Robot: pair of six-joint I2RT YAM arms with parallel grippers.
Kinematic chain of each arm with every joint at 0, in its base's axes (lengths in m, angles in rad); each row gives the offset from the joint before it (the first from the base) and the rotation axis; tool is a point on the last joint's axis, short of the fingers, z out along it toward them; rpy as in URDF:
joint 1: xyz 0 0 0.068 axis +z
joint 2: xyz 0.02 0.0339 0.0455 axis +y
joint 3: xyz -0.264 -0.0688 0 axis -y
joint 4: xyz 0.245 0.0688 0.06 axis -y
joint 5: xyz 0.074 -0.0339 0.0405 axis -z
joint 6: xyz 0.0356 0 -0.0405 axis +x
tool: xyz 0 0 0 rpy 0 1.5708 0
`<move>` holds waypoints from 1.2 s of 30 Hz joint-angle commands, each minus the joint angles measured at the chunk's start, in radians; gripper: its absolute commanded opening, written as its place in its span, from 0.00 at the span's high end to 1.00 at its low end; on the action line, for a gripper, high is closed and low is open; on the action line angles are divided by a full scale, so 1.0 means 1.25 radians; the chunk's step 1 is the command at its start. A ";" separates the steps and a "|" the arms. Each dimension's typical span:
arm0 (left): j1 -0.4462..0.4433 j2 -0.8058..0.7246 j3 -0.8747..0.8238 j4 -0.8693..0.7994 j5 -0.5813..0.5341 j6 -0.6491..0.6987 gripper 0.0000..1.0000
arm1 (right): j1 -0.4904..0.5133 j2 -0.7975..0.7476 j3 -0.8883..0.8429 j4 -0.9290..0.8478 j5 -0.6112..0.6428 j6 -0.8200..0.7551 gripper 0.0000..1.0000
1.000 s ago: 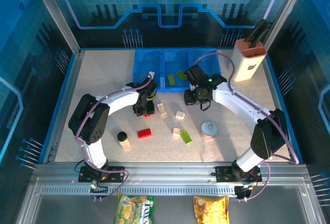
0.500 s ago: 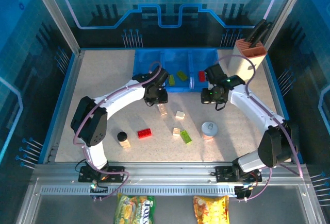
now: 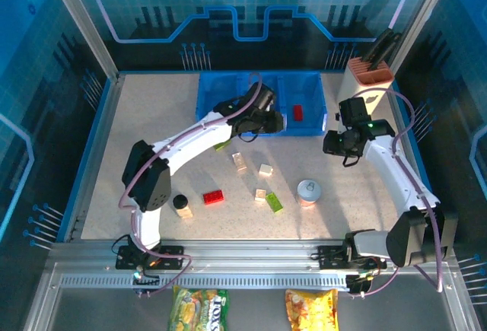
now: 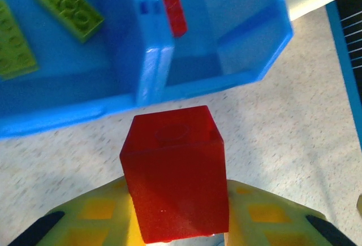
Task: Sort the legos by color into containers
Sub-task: Place the lego on the lego.
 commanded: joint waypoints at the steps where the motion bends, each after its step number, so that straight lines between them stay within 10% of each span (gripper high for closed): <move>1: -0.026 0.057 0.074 0.075 -0.044 0.028 0.67 | -0.015 -0.026 -0.010 -0.026 -0.014 -0.016 0.58; 36: -0.081 0.570 0.535 0.276 -0.257 0.059 0.65 | -0.050 -0.126 0.000 -0.076 -0.011 -0.001 0.58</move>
